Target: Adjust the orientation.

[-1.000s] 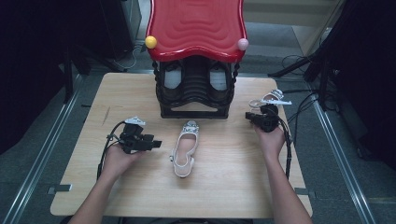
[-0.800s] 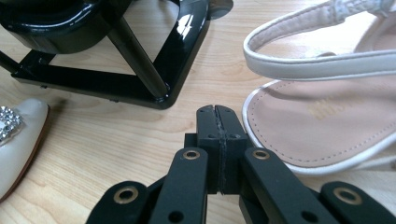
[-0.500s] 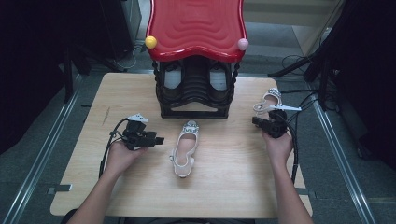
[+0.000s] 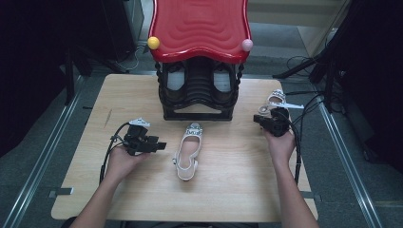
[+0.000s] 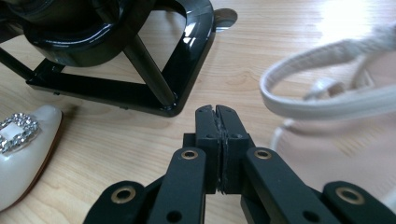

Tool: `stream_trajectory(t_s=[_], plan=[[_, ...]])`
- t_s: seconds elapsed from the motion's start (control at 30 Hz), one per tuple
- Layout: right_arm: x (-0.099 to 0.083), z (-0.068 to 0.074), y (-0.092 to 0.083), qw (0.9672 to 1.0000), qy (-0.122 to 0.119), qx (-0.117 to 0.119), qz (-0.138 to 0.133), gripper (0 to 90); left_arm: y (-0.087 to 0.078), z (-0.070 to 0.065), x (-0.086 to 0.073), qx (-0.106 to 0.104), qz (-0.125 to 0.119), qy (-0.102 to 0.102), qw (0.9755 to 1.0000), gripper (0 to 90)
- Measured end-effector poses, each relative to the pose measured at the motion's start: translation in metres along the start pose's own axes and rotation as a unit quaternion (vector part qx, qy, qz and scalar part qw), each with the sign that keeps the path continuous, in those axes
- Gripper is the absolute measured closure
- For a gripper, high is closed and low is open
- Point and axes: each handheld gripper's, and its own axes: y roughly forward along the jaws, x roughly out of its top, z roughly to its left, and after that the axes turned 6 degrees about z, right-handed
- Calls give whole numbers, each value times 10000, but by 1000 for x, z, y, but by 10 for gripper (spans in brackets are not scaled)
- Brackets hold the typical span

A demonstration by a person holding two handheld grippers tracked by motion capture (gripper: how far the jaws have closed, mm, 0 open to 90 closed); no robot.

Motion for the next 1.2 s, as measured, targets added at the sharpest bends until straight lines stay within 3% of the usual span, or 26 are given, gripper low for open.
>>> stream_trajectory(t_s=[0.23,0.47,0.73,1.2], plan=[[10,4,15,9999,-94,-11,91,900,-6,3,-10,78,6,-116,9999,471],[11,-1,21,9998,-11,-95,161,900,-6,3,-13,91,-20,-135,9999,470],[5,-10,13,9996,184,-151,171,900,-1,5,-8,16,-86,-126,9999,470],[-11,-22,-8,9991,286,-287,150,890,9,5,5,-20,2,-41,10000,471]])
